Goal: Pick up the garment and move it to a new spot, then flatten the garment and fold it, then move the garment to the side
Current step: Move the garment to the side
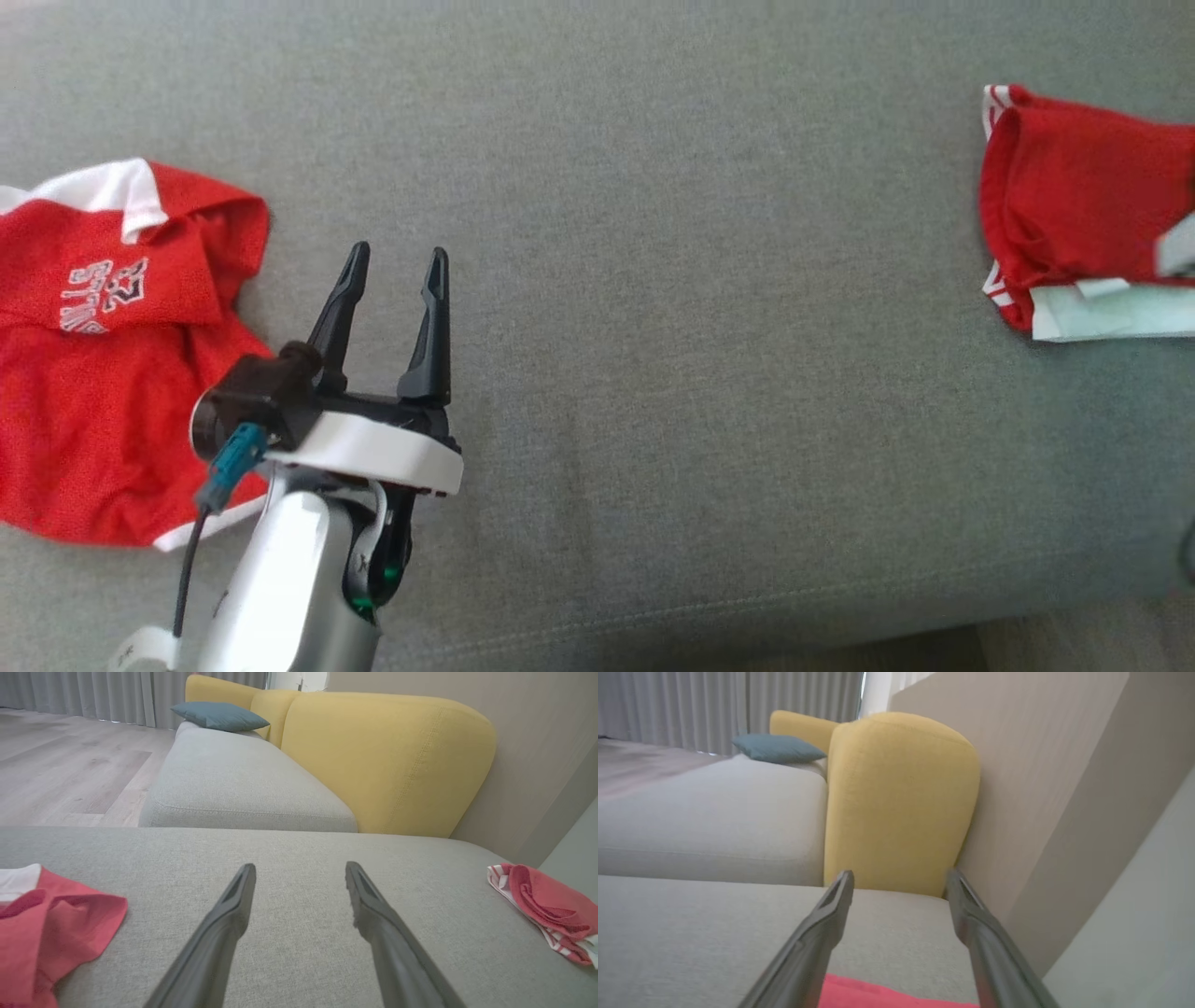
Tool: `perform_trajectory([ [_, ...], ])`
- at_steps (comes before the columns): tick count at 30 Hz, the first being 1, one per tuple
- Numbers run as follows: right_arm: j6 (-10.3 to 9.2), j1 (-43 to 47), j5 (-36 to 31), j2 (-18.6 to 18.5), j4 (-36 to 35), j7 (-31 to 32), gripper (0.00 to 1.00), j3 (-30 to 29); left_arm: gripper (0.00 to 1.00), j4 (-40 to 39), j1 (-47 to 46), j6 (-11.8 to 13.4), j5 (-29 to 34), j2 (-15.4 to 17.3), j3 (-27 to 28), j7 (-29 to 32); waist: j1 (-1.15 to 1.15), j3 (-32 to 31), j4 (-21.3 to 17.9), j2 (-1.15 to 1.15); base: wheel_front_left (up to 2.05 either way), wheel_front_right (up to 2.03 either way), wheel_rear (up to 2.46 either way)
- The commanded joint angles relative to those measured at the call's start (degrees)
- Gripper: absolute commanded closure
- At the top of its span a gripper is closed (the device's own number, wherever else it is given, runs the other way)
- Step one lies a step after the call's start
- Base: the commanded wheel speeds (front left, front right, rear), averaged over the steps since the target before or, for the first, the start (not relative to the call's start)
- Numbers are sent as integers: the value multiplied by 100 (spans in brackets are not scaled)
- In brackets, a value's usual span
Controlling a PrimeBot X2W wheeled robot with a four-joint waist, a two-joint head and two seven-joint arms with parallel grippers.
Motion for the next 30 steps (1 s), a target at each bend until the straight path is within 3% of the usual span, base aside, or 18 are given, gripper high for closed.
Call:
perform_trajectory([
  [1, 36, 120, 78, 53, -272, -67, 0, 137, 0, -182, -90, 26, -42, 21, 132, -30, 0, -124, 16, 0, 0, 0, 0],
  [11, 36, 1010, 391, 1175, -1040, -216, 0, 524, 0, -253, 167, 136, -185, 21, 189, -30, 0, -810, 74, 0, 0, 0, 0],
  [15, 36, 1547, 382, 1464, -1341, -274, 0, 711, 0, -225, 345, 165, -255, 21, 167, -30, 0, -1084, 93, 0, 0, 0, 0],
  [26, 36, 3011, 981, 1632, -1944, -408, 0, 996, 0, -114, 872, 63, -389, 21, 51, -31, 0, -1630, 166, 0, 0, 0, 0],
  [30, 36, 3313, 983, 1633, -2015, -425, 0, 1100, 0, -84, 1001, 212, -256, 21, 120, -31, 0, -1710, 167, 0, 0, 0, 0],
])
